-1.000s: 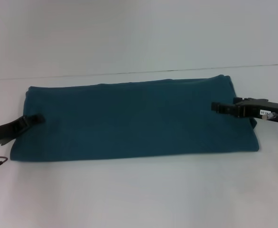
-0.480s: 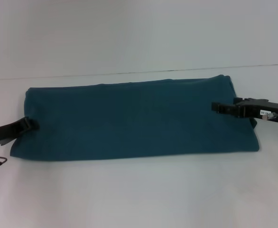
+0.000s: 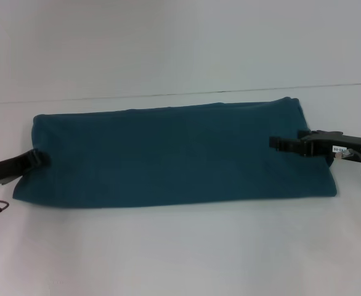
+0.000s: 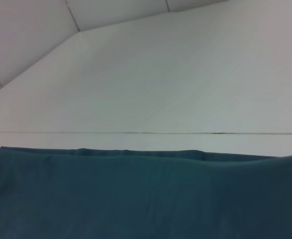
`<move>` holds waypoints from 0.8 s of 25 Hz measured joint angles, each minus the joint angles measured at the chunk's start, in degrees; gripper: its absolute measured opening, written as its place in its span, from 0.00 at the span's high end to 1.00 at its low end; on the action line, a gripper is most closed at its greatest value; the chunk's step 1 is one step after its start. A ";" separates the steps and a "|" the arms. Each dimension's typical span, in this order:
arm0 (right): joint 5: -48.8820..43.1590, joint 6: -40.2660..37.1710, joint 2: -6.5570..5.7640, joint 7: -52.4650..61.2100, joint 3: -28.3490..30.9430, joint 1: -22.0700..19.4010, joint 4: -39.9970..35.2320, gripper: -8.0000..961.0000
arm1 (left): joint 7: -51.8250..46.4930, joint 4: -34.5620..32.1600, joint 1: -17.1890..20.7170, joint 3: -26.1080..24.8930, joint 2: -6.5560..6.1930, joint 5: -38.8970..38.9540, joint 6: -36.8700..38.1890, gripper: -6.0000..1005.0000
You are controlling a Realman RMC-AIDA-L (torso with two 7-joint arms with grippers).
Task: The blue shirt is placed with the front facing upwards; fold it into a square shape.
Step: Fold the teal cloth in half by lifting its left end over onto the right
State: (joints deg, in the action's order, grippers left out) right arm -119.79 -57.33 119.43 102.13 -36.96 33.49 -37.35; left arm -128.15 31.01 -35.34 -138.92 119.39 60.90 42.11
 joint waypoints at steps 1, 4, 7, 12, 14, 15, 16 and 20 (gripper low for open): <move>0.00 0.03 0.00 0.00 -0.03 0.09 0.06 0.03 | 0.04 1.06 0.29 -0.03 0.34 0.06 0.50 0.94; 0.00 0.03 0.00 0.00 -0.10 0.24 0.12 0.03 | 0.08 3.81 0.83 -0.03 1.37 0.11 1.86 0.94; 0.00 0.03 0.01 0.00 -0.12 0.30 0.15 0.03 | 0.10 4.95 0.69 -0.01 1.95 0.23 3.09 0.94; 0.00 0.03 0.00 0.00 -0.13 0.21 0.18 0.03 | 0.54 5.31 -0.53 0.06 2.76 0.26 4.36 0.94; 0.00 0.03 0.00 0.00 -0.13 0.17 0.18 0.03 | 0.59 5.45 -0.95 0.27 2.98 0.26 4.41 0.94; 0.00 0.03 0.00 0.00 -0.14 0.14 0.18 0.03 | 0.60 5.49 -1.30 0.45 3.10 0.26 4.41 0.94; 0.00 0.03 0.00 -0.01 -0.13 0.12 0.19 0.03 | 0.60 5.50 -1.58 0.63 3.19 0.27 4.43 0.94; 0.00 0.02 0.00 -0.35 -0.14 0.09 0.61 0.03 | 0.62 6.23 -2.51 1.51 3.94 0.28 4.53 0.94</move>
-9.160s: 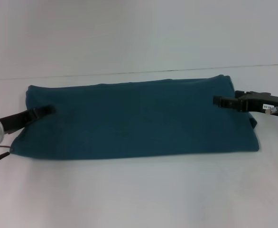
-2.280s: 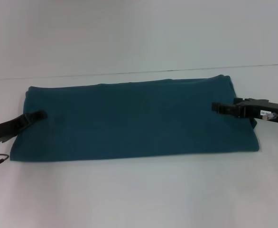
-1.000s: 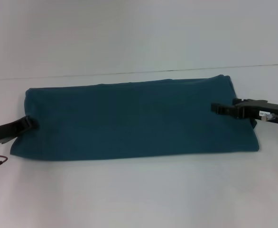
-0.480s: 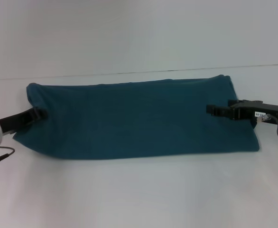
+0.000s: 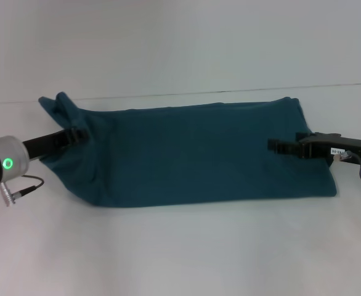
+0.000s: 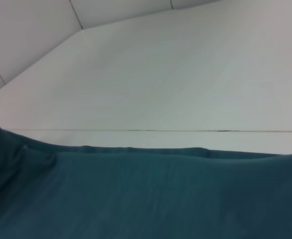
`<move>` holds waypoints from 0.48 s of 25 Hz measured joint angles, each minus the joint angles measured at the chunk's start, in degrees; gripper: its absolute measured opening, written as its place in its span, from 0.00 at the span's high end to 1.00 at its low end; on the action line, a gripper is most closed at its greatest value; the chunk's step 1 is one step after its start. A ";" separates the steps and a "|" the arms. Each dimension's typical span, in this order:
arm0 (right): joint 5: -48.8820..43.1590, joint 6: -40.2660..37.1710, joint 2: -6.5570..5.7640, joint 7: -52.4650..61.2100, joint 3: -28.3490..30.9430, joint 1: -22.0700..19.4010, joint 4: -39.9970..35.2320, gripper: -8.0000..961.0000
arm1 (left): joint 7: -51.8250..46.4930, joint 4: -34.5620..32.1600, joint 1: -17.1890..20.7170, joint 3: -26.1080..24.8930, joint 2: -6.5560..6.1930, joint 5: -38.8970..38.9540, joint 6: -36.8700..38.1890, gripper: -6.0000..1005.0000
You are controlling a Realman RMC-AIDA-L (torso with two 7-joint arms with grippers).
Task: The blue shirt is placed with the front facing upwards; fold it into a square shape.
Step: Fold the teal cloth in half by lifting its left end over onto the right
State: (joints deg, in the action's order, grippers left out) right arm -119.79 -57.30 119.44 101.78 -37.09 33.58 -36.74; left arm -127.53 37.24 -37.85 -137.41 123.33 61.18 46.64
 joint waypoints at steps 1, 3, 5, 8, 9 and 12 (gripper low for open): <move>0.00 0.00 0.00 -0.05 0.00 0.00 0.11 0.03 | 0.00 0.37 -0.17 0.43 0.21 0.00 0.02 0.94; 0.00 0.00 0.00 -0.10 0.00 0.03 0.24 0.03 | -0.15 0.80 -0.49 1.50 0.42 0.00 0.07 0.94; 0.00 0.00 0.00 -0.15 0.00 0.03 0.29 0.03 | -0.34 0.89 -0.87 2.03 0.45 0.00 0.06 0.94; 0.00 0.00 0.00 -0.17 0.01 -0.08 0.30 0.03 | -0.40 0.83 -1.21 2.14 0.49 -0.01 0.03 0.94; 0.00 0.00 0.00 -0.18 0.00 -0.10 0.30 0.03 | -0.43 0.83 -1.27 2.16 0.50 0.00 0.03 0.94; 0.00 0.00 0.00 -0.18 0.00 -0.13 0.39 0.03 | -0.48 0.87 -1.52 2.23 0.55 -0.01 0.26 0.94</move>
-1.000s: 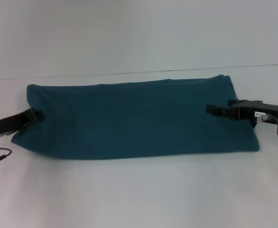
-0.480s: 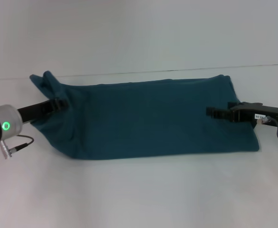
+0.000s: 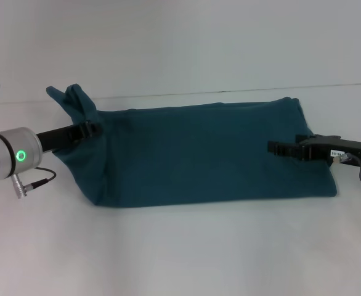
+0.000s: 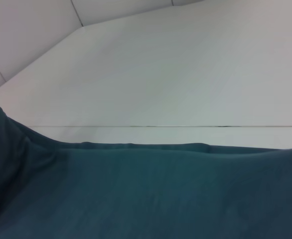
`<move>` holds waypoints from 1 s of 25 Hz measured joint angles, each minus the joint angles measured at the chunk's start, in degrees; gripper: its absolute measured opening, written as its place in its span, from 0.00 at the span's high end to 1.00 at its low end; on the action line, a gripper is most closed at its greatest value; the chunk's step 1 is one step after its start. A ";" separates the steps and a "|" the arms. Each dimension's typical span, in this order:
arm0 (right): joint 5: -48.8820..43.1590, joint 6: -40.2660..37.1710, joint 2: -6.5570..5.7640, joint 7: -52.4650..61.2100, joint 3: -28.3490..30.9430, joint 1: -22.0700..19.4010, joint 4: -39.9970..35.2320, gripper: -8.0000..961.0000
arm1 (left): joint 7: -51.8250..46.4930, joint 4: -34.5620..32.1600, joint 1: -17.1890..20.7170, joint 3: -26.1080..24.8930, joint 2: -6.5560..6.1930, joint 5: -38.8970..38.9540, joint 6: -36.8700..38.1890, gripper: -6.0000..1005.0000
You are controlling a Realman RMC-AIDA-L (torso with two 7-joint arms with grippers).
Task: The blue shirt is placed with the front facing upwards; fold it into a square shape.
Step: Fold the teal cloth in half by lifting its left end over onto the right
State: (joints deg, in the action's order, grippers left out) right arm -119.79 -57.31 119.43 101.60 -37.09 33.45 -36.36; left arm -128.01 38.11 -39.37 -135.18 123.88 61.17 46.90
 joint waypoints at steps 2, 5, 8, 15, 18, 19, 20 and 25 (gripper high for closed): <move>0.00 0.00 0.00 -0.01 -0.03 0.02 0.05 0.03 | -0.04 0.02 -0.23 0.00 0.01 0.00 0.33 0.94; 0.00 0.00 0.00 -0.07 -0.13 0.08 0.12 0.03 | -0.08 0.04 -0.78 0.01 0.08 0.25 1.06 0.94; 0.00 0.27 0.00 -0.08 -0.15 0.06 0.15 0.03 | -0.07 0.04 -1.31 0.51 0.12 1.39 1.89 0.94; 0.01 2.53 -0.03 0.15 -0.06 -0.61 0.15 0.03 | -0.24 0.21 -2.40 3.29 0.16 4.24 2.49 0.94; 0.03 2.81 -0.09 0.00 0.14 -0.85 0.15 0.03 | -0.26 0.23 -2.61 4.68 0.22 5.56 2.50 0.94; 0.04 2.82 -0.09 -0.08 0.16 -0.88 0.15 0.03 | -0.26 0.24 -2.63 4.94 0.22 5.77 2.49 0.94; 0.05 2.83 -0.09 -0.08 0.19 -0.91 0.15 0.04 | -0.28 0.33 -2.63 5.03 0.23 5.89 2.49 0.94; 0.09 2.84 -0.09 -0.09 0.26 -0.94 0.15 0.04 | -0.43 0.63 -1.65 4.97 -0.08 5.75 1.93 0.94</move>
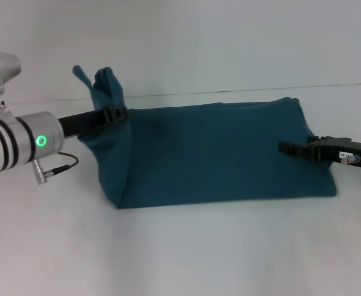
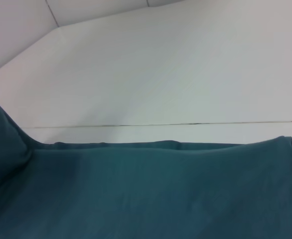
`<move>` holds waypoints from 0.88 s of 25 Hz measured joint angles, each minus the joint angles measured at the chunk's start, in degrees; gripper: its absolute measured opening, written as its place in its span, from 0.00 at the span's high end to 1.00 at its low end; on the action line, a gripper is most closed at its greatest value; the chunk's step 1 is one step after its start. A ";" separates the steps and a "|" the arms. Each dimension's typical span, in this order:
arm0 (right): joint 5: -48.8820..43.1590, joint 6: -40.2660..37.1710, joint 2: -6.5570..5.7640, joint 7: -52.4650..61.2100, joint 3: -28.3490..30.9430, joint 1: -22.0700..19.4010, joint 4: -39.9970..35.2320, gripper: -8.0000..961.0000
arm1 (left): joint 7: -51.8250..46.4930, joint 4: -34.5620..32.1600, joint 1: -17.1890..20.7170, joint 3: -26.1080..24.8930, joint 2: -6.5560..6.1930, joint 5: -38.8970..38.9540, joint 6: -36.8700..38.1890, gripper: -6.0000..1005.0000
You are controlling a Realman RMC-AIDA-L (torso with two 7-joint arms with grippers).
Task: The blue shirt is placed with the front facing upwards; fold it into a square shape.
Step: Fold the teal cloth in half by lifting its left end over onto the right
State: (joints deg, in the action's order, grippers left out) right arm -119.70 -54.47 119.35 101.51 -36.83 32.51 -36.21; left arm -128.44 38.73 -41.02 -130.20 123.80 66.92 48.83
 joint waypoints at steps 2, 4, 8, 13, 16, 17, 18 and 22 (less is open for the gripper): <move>0.00 0.00 0.00 0.00 -0.04 0.00 0.00 0.04 | -0.02 0.18 0.89 -0.21 -0.30 -0.18 -0.46 0.94; 0.00 0.12 0.04 0.00 -0.11 0.00 0.00 0.04 | -0.01 0.54 1.95 -0.27 -0.62 -0.22 -0.76 0.94; 0.01 0.53 0.11 0.01 -0.39 0.03 0.15 0.04 | 0.23 1.11 4.23 -0.34 -1.46 -0.24 -1.40 0.94; 0.00 0.67 0.10 0.04 -0.43 0.29 0.40 0.04 | 0.30 2.11 6.90 -0.40 -2.21 -0.27 -2.07 0.94; 0.00 0.69 0.09 0.12 -0.43 0.34 0.42 0.04 | 0.44 2.68 8.18 -0.41 -2.55 -0.28 -2.43 0.94; 0.00 0.69 0.09 0.17 -0.44 0.35 0.43 0.04 | 0.44 2.68 8.18 -0.41 -2.55 -0.28 -2.43 0.94; 0.00 0.69 0.09 0.21 -0.44 0.35 0.43 0.04 | 0.51 2.68 8.57 -0.43 -2.75 -0.30 -2.62 0.94; 0.00 0.69 0.09 0.23 -0.44 0.40 0.44 0.04 | 0.76 2.30 9.52 -0.49 -3.31 -0.42 -3.94 0.94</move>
State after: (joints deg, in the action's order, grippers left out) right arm -119.71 -53.78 119.43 101.74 -37.27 32.92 -35.77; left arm -127.68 41.03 -31.50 -130.69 120.49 66.50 44.89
